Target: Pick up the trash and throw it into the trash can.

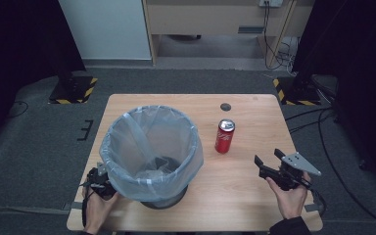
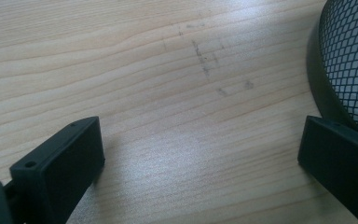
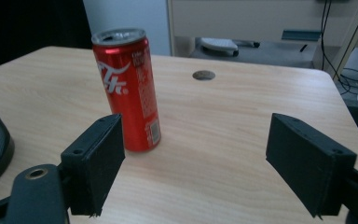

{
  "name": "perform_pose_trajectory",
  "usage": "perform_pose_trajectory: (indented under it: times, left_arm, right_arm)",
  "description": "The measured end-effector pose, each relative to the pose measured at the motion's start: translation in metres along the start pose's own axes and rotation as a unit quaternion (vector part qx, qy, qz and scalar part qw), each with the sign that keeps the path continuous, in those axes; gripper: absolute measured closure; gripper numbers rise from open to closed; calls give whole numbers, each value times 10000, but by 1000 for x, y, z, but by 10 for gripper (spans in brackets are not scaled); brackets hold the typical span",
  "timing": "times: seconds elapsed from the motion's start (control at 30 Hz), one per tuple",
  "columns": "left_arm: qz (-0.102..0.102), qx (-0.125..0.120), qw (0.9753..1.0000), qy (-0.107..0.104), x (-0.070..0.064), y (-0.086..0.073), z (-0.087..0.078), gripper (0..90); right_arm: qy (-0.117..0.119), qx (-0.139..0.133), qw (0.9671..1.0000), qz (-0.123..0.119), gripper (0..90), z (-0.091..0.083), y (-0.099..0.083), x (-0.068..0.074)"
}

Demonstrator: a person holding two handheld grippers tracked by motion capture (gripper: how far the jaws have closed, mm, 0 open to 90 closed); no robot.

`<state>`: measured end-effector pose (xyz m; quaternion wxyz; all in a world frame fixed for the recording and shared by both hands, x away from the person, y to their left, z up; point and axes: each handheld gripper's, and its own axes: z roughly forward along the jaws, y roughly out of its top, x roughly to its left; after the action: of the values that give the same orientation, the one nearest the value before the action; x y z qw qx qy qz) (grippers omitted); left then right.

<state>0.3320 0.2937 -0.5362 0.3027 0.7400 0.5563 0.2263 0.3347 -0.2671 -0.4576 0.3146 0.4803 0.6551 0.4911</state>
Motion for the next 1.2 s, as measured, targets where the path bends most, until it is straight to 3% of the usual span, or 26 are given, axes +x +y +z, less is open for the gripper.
perform_pose_trajectory:
  times: [0.27, 0.63, 1.2]
  left_arm:
    - [4, -3, 10000, -7, 0, 0, 0, 0]
    - [26, -4, 10000, -30, -1, 0, 0, 0]
    - [47, 1, 10000, -52, -1, 0, 0, 0]
  right_arm:
    - [40, -76, 9999, -112, 187, 16, 14, 10]
    - [126, -296, 9995, -76, 186, 31, 35, 16]
    - [314, -305, 9990, -125, 184, 54, 42, 28]
